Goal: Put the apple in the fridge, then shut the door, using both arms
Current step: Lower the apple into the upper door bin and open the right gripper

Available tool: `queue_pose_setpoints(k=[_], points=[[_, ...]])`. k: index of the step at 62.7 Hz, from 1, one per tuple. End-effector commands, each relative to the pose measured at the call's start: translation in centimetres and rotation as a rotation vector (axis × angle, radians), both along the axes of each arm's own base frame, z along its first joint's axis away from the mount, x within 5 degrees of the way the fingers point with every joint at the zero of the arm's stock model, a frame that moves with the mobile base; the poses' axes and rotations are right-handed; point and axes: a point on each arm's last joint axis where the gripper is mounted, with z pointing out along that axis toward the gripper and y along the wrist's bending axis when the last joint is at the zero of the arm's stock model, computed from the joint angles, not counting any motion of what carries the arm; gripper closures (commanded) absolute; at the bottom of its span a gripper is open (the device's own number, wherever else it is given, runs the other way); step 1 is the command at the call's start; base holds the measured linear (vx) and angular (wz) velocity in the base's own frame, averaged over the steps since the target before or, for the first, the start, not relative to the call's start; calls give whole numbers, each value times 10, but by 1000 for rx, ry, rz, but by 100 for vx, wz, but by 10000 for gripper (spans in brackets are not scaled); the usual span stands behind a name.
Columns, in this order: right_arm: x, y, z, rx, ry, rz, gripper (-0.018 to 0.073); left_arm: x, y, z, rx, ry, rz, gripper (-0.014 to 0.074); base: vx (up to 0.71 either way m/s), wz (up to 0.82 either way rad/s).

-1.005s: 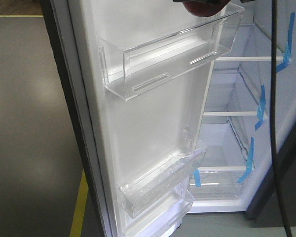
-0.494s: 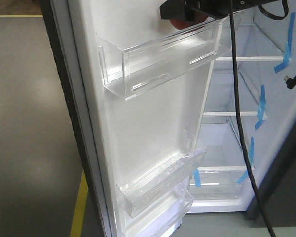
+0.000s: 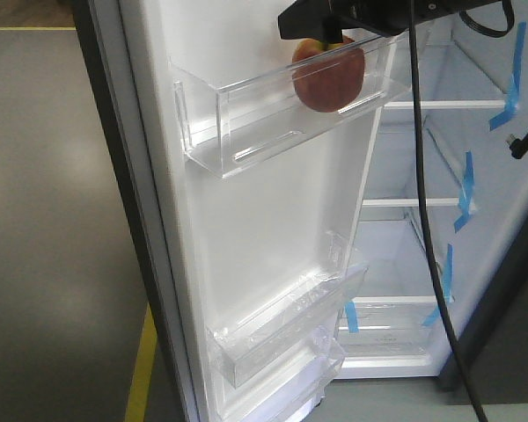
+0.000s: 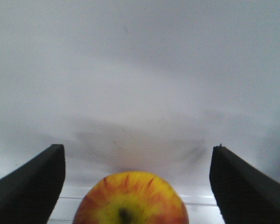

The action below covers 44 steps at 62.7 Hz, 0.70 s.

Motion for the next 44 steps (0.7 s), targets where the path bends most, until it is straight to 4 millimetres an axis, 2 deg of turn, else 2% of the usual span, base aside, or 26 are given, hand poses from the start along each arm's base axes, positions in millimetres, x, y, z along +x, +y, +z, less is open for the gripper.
queue_pose_setpoints(k=[1, 11, 18, 25, 34, 44], points=[[-29, -7, 44, 67, -127, -8, -50, -1, 0, 1, -10, -70, 3, 603, 0, 0], [-57, -13, 65, 71, -176, 7, -31, -1, 0, 1, -10, -70, 3, 603, 0, 0], [-87, -17, 77, 117, -207, 30, -28, -1, 0, 1, -10, -70, 3, 603, 0, 0], [-117, -22, 77, 149, -225, 58, -28, -1, 0, 1, -10, -70, 3, 603, 0, 0], [-157, -29, 65, 187, -249, 74, -28, -1, 0, 1, -10, -70, 3, 603, 0, 0], [-196, -41, 38, 186, -254, 45, -28, -1, 0, 1, -10, -70, 3, 603, 0, 0]])
